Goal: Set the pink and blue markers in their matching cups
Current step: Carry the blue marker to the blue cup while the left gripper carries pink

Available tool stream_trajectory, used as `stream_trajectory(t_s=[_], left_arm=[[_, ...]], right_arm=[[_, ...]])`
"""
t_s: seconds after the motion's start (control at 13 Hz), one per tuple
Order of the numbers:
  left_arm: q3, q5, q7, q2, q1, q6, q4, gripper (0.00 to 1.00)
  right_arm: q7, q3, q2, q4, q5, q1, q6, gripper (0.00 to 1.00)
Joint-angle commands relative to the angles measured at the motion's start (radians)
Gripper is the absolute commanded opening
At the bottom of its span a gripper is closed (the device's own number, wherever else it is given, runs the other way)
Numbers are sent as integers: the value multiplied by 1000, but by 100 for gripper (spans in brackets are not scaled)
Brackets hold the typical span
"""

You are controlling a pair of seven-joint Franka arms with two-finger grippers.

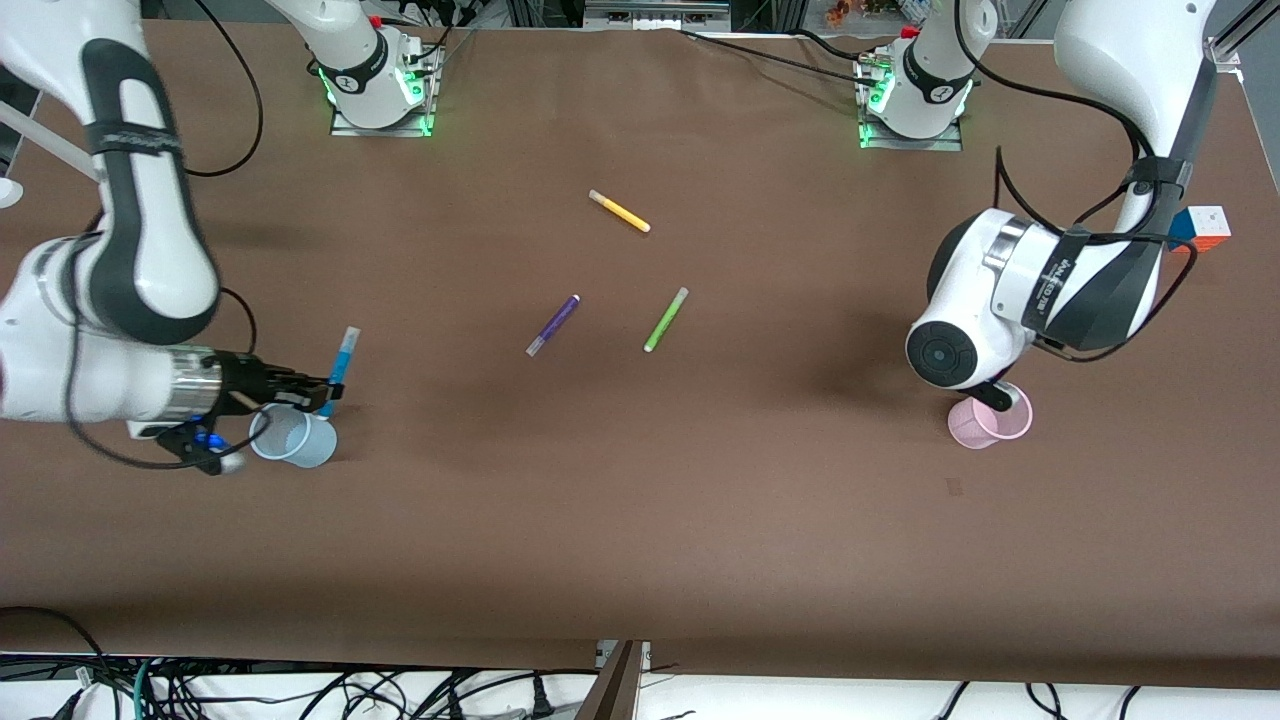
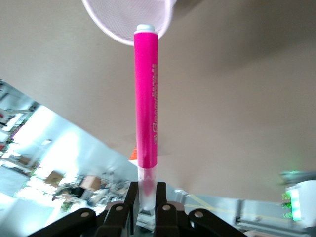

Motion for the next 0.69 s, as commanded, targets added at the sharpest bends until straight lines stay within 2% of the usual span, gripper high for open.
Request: stream_trajectory(t_s=[0.0, 0.15, 0.38, 0.54, 0.62], left_arm=[[8, 146, 84, 73, -14, -21, 22, 0], [8, 209, 84, 105, -31, -13, 23, 0], [8, 280, 84, 136, -33, 11, 25, 0], [8, 289, 84, 147, -31, 45, 25, 0], [8, 290, 74, 148, -33, 48, 25, 28]], right_arm=[[-39, 20, 57, 37, 86, -72, -26, 0], [-74, 20, 103, 52, 168, -130, -53, 0], [-78, 20, 187, 130, 225, -193, -107, 0], [-85, 20, 218, 138, 290, -234, -136, 0], [-93, 20, 227, 138, 306, -244, -141, 0]])
